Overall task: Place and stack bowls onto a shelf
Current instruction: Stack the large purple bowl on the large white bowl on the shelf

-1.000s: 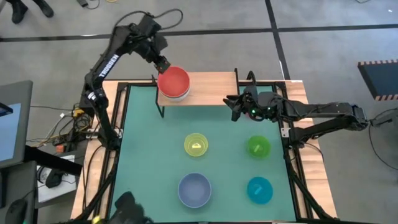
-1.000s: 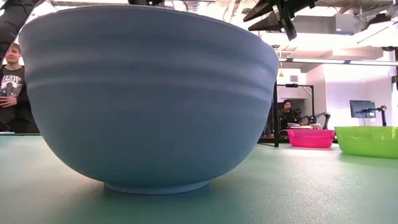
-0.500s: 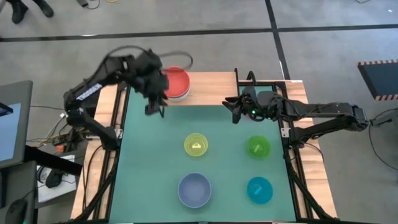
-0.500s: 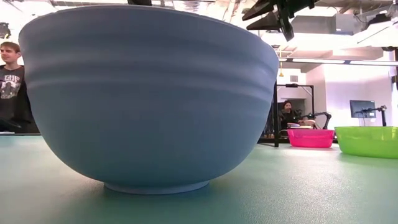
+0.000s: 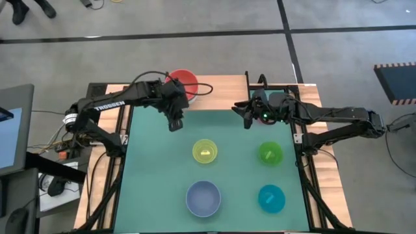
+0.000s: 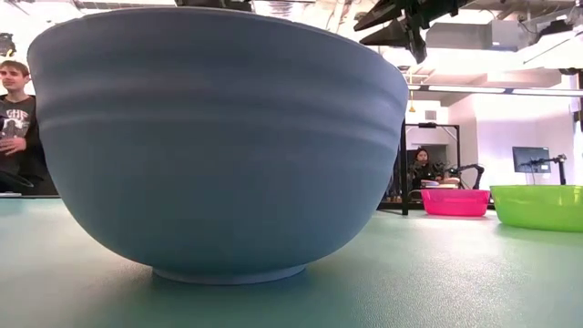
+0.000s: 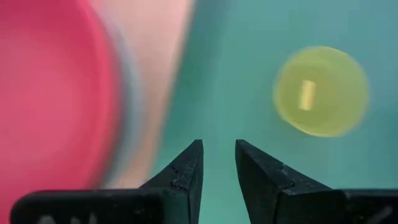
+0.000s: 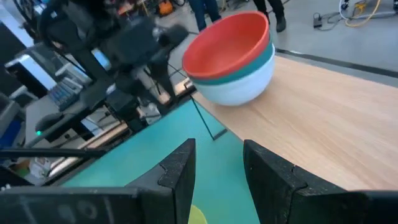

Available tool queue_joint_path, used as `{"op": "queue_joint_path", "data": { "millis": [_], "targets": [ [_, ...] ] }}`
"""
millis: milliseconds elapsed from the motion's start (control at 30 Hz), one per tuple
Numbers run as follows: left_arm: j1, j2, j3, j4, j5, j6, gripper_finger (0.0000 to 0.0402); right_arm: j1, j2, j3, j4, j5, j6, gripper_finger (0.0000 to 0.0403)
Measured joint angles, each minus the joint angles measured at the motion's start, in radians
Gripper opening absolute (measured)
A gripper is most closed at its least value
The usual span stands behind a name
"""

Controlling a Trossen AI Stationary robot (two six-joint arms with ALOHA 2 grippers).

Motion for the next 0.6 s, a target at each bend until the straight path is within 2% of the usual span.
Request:
{"op": "queue_joint_path", "data": {
  "millis": [100, 300, 600],
  "targets": [
    [0.027, 0.000, 0.000, 0.044, -0.047, 0.017, 0.0080, 0.014, 0.003, 0.000, -0.038, 0.000, 0.018, 0.0159],
    [0.074, 0.000, 0.000, 0.063, -0.029, 0.038, 0.0080, 0.069, 0.003, 0.000, -0.065, 0.001, 0.059, 0.0159],
    [0.058, 0.000, 0.023, 0.058, -0.036, -0.005, 0.0080, 0.194, 0.057, -0.002, -0.112, 0.007, 0.172, 0.0159]
  ]
}}
